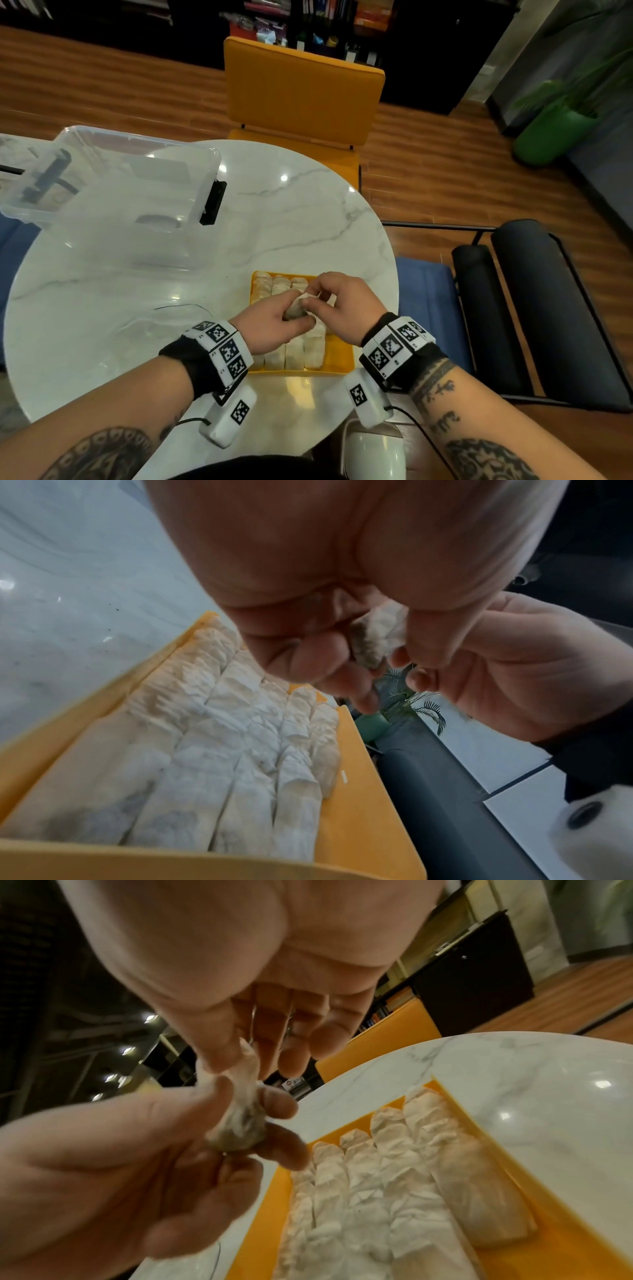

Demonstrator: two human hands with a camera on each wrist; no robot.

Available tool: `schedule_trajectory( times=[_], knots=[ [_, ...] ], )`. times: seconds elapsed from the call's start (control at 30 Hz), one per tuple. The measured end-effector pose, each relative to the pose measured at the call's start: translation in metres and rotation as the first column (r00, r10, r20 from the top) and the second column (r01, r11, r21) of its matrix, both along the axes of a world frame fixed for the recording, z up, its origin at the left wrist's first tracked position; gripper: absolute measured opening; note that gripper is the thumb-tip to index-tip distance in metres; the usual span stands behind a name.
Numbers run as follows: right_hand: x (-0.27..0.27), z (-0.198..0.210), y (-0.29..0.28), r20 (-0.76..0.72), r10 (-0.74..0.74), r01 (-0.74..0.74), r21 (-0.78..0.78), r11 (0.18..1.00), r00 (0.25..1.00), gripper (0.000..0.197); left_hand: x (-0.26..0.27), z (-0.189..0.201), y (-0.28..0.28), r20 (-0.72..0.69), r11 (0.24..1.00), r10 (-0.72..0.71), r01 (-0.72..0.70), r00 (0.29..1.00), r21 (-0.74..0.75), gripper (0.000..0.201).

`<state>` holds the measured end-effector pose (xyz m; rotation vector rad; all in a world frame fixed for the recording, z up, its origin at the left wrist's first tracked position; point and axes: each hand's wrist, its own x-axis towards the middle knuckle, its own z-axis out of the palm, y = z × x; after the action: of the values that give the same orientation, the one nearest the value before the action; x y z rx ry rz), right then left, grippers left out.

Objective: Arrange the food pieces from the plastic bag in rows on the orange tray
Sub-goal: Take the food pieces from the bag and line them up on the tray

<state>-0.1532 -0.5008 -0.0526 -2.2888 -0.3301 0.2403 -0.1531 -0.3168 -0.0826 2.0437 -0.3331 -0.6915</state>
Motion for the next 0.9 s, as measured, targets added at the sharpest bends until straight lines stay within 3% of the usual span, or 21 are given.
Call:
schedule_trajectory(
  times=[0.07,0.23,0.33,0.43,0.5,0.67,0.9],
  knots=[
    [0.000,0.001,-0.006,-0.066,-0.047,0.047,0.003,0.999,0.997,0.007,0.000,0.000,0.000,0.004,1.000,0.026,-0.026,1.000,-0.003,0.015],
    [0.002,-0.002,-0.016,-0.092,-0.037,0.029,-0.079,0.996,0.995,0.006,-0.003,-0.003,-0.002,0.035,0.997,0.050,-0.052,0.998,0.061,0.020],
    [0.014,0.001,-0.027,-0.097,-0.099,0.080,-0.179,0.981,0.990,0.006,-0.002,-0.009,0.009,0.146,0.976,0.145,-0.165,0.979,0.139,0.018],
    [0.021,0.001,-0.034,-0.153,-0.085,0.034,-0.306,0.951,0.985,0.004,0.001,-0.016,0.027,0.259,0.921,0.239,-0.303,0.936,0.244,0.023],
    [0.023,-0.003,-0.034,-0.215,-0.034,-0.058,-0.406,0.912,0.976,0.004,0.001,-0.024,0.038,0.277,0.883,0.259,-0.343,0.925,0.321,0.033],
    [0.021,-0.021,-0.023,-0.377,0.066,-0.300,-0.605,0.737,0.924,0.008,-0.004,-0.035,0.044,0.156,0.841,0.271,-0.312,0.950,0.443,0.058],
    [0.027,-0.039,-0.013,-0.359,0.075,-0.324,-0.708,0.628,0.930,0.011,-0.004,-0.038,0.045,0.136,0.817,0.303,-0.331,0.943,0.472,0.058]
  ],
)
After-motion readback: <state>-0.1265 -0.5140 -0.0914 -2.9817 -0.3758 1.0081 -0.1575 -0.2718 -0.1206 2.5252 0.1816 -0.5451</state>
